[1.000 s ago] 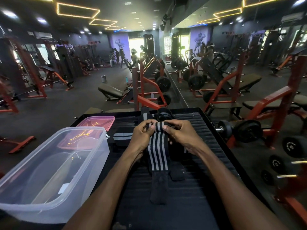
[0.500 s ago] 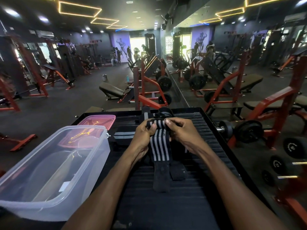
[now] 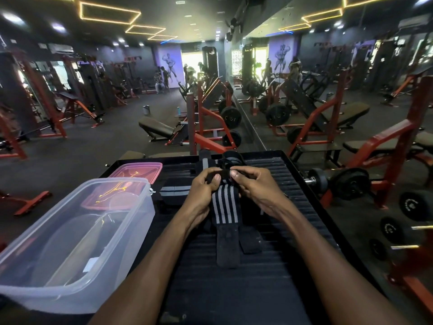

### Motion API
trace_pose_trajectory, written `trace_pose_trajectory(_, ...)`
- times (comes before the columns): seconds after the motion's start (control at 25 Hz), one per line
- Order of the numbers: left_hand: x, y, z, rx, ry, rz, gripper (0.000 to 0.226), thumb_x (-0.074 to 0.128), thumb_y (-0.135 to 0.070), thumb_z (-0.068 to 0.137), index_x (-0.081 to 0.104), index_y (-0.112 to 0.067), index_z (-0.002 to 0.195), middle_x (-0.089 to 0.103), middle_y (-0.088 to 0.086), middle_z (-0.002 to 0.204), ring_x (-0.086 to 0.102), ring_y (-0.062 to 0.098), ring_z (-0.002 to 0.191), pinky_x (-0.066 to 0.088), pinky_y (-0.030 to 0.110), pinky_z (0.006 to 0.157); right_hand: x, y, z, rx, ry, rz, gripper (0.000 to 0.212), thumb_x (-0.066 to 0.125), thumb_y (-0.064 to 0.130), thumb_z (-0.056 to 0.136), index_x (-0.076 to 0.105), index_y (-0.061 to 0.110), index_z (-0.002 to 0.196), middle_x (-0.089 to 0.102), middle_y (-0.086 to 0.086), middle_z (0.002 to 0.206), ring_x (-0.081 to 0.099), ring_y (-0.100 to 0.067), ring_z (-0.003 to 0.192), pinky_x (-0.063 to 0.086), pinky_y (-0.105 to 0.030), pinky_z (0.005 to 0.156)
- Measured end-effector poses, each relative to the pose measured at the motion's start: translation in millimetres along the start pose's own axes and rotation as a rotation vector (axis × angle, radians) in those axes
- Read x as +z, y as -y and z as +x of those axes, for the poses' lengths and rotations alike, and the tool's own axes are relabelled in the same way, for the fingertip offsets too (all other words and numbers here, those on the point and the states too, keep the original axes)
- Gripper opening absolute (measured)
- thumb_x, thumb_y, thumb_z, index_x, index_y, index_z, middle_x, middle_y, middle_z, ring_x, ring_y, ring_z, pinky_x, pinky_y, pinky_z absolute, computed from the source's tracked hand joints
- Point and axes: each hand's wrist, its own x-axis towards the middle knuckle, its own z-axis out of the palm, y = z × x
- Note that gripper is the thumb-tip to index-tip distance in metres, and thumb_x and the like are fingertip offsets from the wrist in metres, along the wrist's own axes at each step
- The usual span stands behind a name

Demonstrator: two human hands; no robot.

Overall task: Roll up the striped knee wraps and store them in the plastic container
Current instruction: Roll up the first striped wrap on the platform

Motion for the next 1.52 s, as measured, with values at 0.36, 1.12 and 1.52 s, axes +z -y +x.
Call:
trace_pose_trajectory(0.36,5.0,3.8,-1.3,-0.085,0.073,-0.151,0.02,0.053,-0.016,0.101,0.065,-0.005,0.113,0.074,0.016,0.102,0.072,0.027,0.092,0.058,0.038,0.081,-3.7,-1.3,3.2,-0.14,-0.064,-0.15,0.034,0.073,-0.008,0.082,0.076,0.015,0.107,0.076,0.005,0.098,0.071,-0.003,0.092,0.056,-0.018,0.082)
trace_pose_trajectory(1.12,-2.7,0.9,-0.9,0.122,0.033,0.153,0.025,0.06,0.003,0.093,0.066,-0.015,0.109,0.07,0.007,0.106,0.067,0.011,0.091,0.054,0.022,0.076,-0.9,-0.1,0.5,0.027,0.003,-0.066,0.015,0.069,0.01,0.093,0.074,0.012,0.107,0.071,0.001,0.077,0.065,-0.01,0.065,0.053,-0.026,0.05)
trace_pose_trajectory(1.52,-2.6,2.9,-1.0,0.133,0.024,0.067,0.025,0.06,0.006,0.092,0.067,-0.015,0.106,0.071,0.003,0.1,0.068,0.011,0.093,0.056,0.024,0.083,-1.9,2.2,2.4,0.015,-0.005,0.037,0.027,0.071,-0.001,0.087,0.073,0.007,0.113,0.073,-0.006,0.095,0.067,-0.004,0.074,0.053,-0.018,0.059)
